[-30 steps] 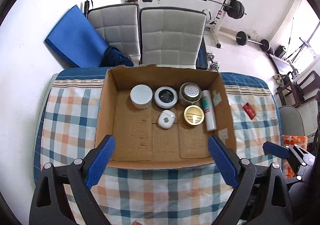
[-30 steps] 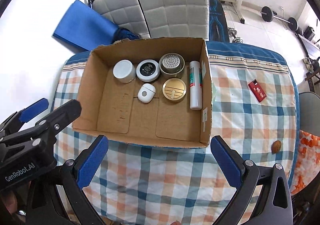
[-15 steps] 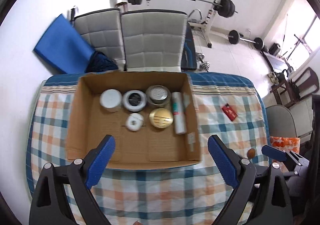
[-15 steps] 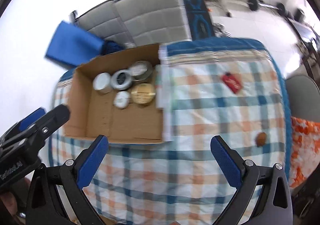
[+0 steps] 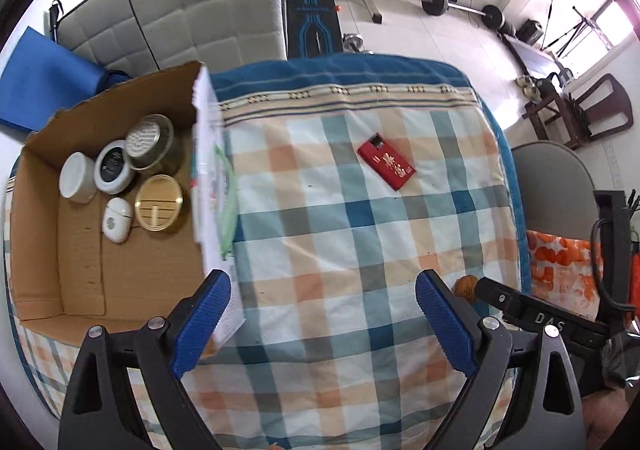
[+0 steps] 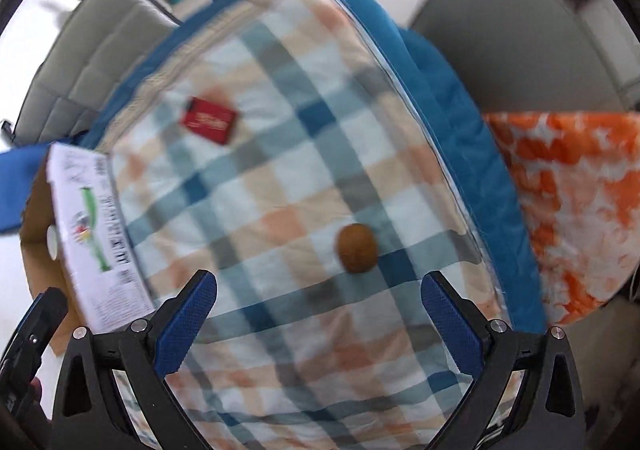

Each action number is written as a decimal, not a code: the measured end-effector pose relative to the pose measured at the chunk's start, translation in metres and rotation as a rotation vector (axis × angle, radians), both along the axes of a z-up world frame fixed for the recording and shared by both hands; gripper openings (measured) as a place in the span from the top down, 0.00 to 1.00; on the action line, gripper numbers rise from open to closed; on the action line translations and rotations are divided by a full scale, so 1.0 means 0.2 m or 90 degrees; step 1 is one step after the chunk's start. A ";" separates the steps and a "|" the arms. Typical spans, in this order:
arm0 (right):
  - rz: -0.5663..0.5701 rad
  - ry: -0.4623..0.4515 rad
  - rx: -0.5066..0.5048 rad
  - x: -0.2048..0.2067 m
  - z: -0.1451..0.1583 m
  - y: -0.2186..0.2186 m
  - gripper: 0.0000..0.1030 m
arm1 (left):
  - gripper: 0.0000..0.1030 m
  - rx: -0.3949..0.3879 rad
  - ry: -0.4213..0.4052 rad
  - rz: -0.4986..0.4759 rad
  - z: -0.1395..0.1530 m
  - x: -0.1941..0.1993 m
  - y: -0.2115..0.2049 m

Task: Organize rigid objects
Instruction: 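Grasp the red packet with the left tool while the right tool grasps the walnut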

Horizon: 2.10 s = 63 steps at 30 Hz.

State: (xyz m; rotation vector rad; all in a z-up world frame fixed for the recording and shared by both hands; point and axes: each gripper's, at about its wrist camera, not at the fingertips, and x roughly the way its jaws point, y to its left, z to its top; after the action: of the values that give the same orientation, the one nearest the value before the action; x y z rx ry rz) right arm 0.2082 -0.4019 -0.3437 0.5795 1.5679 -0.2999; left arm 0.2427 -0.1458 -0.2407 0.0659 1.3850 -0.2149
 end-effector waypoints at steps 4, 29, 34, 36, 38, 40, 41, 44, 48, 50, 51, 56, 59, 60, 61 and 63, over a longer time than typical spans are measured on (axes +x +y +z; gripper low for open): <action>-0.036 0.044 0.051 -0.02 -0.22 -0.06 0.10 | 0.08 0.020 0.027 -0.012 -0.12 0.04 -0.10; 0.011 -0.028 0.013 0.42 -0.16 -0.33 0.62 | 0.22 -0.011 0.170 0.051 -0.66 0.68 -0.43; 0.022 -0.018 0.023 0.43 -0.21 -0.32 0.62 | 0.52 0.016 0.157 0.015 -0.70 0.69 -0.49; 0.031 -0.016 0.025 0.41 -0.22 -0.32 0.62 | 0.57 0.027 0.134 -0.018 -0.68 0.67 -0.52; 0.043 -0.017 0.029 0.40 -0.23 -0.29 0.62 | 0.58 0.046 0.116 -0.063 -0.66 0.61 -0.54; 0.056 -0.016 0.035 0.39 -0.24 -0.25 0.62 | 0.59 0.068 0.103 -0.116 -0.65 0.52 -0.55; 0.065 -0.016 0.040 0.36 -0.24 -0.23 0.62 | 0.59 0.079 0.098 -0.134 -0.64 0.47 -0.53; 0.086 -0.011 0.049 0.29 -0.25 -0.18 0.62 | 0.59 0.087 0.104 -0.160 -0.63 0.33 -0.45; 0.092 0.003 0.056 0.20 -0.31 -0.14 0.62 | 0.58 0.086 0.133 -0.163 -0.66 0.22 -0.38; 0.084 0.012 0.062 0.18 -0.35 -0.13 0.62 | 0.58 0.074 0.146 -0.137 -0.70 0.21 -0.35; 0.078 0.015 0.064 0.17 -0.36 -0.13 0.62 | 0.58 0.067 0.150 -0.124 -0.71 0.21 -0.33; 0.061 0.019 0.061 0.17 -0.40 -0.14 0.62 | 0.56 0.067 0.149 -0.098 -0.73 0.21 -0.35; 0.054 0.019 0.062 0.17 -0.41 -0.15 0.62 | 0.56 0.069 0.138 -0.095 -0.74 0.23 -0.43; 0.052 0.020 0.062 0.17 -0.41 -0.15 0.62 | 0.56 0.069 0.135 -0.096 -0.74 0.24 -0.43; 0.052 0.020 0.062 0.17 -0.41 -0.16 0.62 | 0.57 0.069 0.131 -0.099 -0.74 0.23 -0.44; 0.055 0.021 0.058 0.19 -0.41 -0.15 0.62 | 0.62 0.071 0.124 -0.107 -0.70 0.22 -0.44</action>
State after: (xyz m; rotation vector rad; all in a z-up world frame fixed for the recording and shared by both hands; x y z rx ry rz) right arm 0.2452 -0.4312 -0.4260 0.5770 1.6406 -0.1742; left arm 0.2875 -0.2328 -0.3806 0.2615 1.5872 -0.2899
